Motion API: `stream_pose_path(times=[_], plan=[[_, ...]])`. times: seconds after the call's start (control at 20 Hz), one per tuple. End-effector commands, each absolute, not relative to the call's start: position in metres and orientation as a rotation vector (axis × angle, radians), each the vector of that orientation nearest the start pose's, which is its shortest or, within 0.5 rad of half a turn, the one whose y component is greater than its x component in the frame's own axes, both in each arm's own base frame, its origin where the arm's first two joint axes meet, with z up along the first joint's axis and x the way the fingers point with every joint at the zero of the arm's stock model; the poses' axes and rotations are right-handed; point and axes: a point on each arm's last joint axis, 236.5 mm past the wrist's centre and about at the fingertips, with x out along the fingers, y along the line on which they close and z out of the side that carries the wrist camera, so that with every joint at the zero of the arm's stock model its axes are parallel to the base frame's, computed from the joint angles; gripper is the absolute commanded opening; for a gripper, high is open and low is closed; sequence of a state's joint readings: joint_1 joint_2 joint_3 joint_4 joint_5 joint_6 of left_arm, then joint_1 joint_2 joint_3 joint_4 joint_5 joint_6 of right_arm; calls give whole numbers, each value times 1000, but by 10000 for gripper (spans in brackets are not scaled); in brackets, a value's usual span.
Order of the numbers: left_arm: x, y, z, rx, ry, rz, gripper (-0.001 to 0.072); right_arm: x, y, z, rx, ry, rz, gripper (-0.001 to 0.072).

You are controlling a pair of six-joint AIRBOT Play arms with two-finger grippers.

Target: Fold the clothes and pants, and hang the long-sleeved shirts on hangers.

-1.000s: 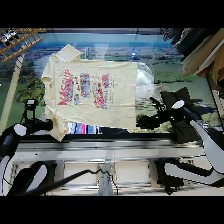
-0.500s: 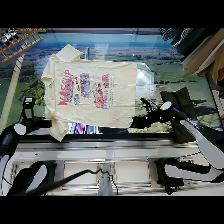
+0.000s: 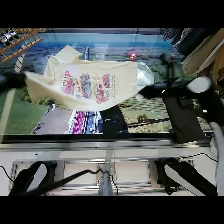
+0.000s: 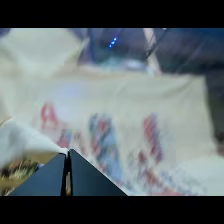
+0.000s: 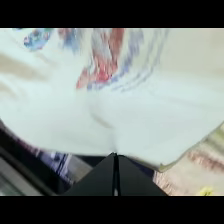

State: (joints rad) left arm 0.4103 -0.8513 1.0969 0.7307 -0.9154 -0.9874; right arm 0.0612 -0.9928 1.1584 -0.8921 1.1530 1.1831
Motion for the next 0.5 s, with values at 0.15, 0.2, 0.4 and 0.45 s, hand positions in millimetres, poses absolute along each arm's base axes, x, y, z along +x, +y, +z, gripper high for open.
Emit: stream_pose_path(times=[0.15, 0.2, 0.4, 0.45], plan=[[230, 21, 612, -607, -631, -623, 3, 235, 131, 517, -50, -80, 576, 11], [194, 27, 638, -632, -766, -687, 4, 209, 129, 549, -67, -180, 570, 11], [136, 48, 665, -658, -967, -742, 4, 152, 123, 612, -96, -395, 552, 11], [155, 52, 657, -635, -917, -684, 4, 159, 122, 610, -91, -388, 549, 11]])
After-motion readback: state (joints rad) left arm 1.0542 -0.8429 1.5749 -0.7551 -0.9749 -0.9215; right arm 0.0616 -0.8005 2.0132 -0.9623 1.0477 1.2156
